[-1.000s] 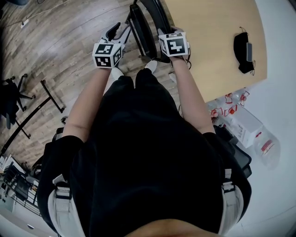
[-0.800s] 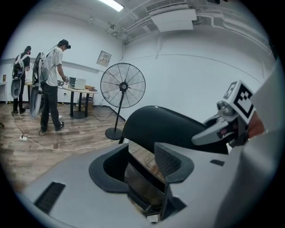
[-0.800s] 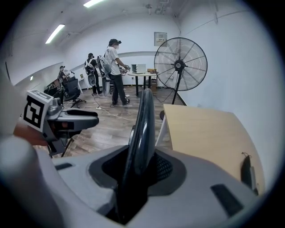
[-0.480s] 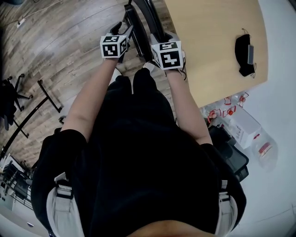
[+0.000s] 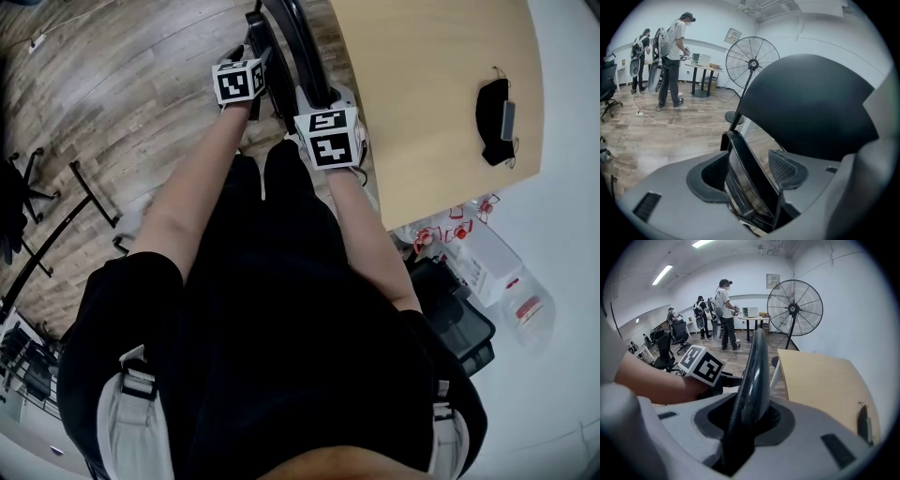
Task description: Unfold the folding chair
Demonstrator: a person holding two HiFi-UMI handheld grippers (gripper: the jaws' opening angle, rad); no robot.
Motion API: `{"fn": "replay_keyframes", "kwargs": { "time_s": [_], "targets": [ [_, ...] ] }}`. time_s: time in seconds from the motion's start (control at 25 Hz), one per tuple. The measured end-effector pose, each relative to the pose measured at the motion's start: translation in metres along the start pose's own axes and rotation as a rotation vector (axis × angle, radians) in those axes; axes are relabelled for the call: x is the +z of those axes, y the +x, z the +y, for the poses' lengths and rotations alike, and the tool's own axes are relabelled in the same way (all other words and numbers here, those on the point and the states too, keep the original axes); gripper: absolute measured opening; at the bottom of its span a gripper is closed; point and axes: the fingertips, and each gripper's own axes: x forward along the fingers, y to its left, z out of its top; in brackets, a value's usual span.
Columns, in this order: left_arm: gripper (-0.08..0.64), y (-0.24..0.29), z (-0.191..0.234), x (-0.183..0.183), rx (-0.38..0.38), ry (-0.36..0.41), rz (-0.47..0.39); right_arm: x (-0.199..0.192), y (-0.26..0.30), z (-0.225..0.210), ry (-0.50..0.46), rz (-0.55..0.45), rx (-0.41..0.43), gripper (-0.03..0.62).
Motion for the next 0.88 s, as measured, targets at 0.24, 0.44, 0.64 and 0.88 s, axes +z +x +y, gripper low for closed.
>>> {"fn": "replay_keyframes", "kwargs": {
  "time_s": [0.24, 0.44, 0.64, 0.88],
  "targets": [
    [0.268, 0.033, 0.001, -0.015, 0.048, -0.022, 0.056, -0.001, 0.002, 0.002, 0.015, -0.005, 0.028, 0.105],
    [0.291, 0.057, 0.002, -0.029, 0.094, -0.080, 0.108, 0.000, 0.002, 0.005, 0.026, -0.010, 0.037, 0.089],
    [0.301, 0.080, 0.007, -0.048, 0.139, -0.112, 0.149, 0.001, 0.004, 0.008, 0.037, -0.013, 0.027, 0.078],
    [0.248, 0.083, 0.010, -0.050, 0.173, -0.144, 0.153, 0.000, 0.005, 0.006, 0.032, -0.010, 0.021, 0.075]
  ]
}}
